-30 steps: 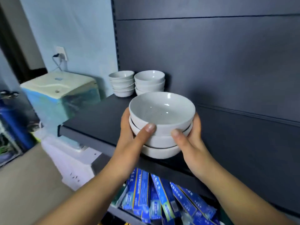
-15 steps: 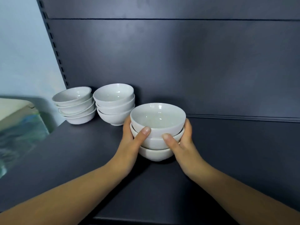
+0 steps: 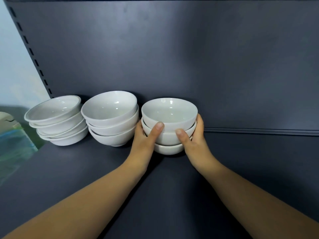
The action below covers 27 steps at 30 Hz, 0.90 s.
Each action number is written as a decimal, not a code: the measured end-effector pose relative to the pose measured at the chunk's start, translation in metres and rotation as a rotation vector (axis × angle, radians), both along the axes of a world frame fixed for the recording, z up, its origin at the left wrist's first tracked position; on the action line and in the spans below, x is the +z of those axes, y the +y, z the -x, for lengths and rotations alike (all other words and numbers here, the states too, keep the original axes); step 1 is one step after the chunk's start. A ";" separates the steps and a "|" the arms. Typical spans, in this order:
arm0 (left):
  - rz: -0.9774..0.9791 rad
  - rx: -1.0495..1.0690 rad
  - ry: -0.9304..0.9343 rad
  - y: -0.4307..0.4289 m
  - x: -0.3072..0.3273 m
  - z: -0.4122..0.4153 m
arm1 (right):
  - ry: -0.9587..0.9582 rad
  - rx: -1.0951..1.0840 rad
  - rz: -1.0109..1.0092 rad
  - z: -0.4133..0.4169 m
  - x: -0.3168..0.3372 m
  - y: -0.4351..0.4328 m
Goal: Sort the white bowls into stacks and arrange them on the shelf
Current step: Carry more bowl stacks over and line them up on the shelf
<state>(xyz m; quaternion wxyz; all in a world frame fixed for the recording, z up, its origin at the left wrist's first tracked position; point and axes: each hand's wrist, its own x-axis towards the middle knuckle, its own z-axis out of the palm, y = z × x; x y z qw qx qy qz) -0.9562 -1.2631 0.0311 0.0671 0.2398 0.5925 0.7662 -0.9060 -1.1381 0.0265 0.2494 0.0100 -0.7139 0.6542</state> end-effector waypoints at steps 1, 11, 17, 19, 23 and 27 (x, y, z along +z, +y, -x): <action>-0.009 -0.034 -0.010 0.001 -0.001 0.001 | 0.005 0.006 0.004 0.003 0.000 0.001; -0.052 -0.171 -0.117 0.003 -0.005 0.010 | 0.028 0.023 0.005 0.018 -0.003 0.007; -0.073 -0.174 -0.085 0.004 -0.006 0.011 | 0.008 -0.023 -0.046 0.016 -0.002 0.008; -0.060 -0.180 -0.077 0.005 -0.006 0.011 | -0.021 -0.083 -0.090 0.015 -0.003 0.007; 0.004 -0.118 -0.117 0.001 -0.006 0.008 | -0.189 -0.288 -0.125 -0.001 0.000 -0.003; 0.199 0.025 -0.275 -0.010 -0.004 -0.020 | -0.273 -0.428 -0.138 -0.041 0.003 -0.024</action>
